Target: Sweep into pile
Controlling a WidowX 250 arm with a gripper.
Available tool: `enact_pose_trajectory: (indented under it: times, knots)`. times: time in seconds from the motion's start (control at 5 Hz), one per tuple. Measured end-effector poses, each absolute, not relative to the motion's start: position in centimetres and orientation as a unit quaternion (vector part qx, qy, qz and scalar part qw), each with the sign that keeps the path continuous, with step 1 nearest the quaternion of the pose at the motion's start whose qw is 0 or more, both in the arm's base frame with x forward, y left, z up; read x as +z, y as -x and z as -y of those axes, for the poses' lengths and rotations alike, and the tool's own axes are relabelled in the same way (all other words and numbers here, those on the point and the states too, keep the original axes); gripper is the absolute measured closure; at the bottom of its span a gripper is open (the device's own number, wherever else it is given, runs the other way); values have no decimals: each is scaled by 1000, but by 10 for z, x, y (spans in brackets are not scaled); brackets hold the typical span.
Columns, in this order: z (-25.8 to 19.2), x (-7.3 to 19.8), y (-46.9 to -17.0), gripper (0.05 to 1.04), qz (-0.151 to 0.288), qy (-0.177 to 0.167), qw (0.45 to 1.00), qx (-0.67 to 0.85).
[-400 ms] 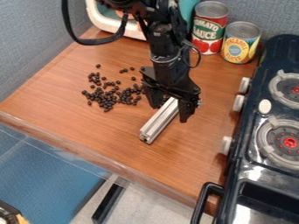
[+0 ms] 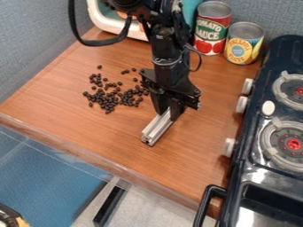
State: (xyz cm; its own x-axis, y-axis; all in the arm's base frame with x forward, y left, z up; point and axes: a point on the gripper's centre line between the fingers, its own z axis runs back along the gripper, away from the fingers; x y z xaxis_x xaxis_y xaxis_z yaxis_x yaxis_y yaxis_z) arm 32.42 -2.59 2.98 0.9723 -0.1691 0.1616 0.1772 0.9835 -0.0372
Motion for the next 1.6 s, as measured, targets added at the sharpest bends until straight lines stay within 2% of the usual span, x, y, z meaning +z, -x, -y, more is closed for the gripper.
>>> enact_pose_trajectory:
  times: [0.2,0.4,0.6,0.8,1.0,1.2,1.4,1.6]
  knots:
    - [22,27,-323,952,77,14,993,-86]
    - [23,27,-323,1001,76,21,993,-90]
    - [21,28,-320,847,83,41,992,-84]
    - [25,32,-323,576,97,47,989,-99]
    - [27,33,-323,264,99,42,988,-111]
    - [24,32,-323,63,99,26,988,-116]
    - [22,32,-325,72,102,8,987,-121]
    - [22,33,-325,75,103,5,987,-119]
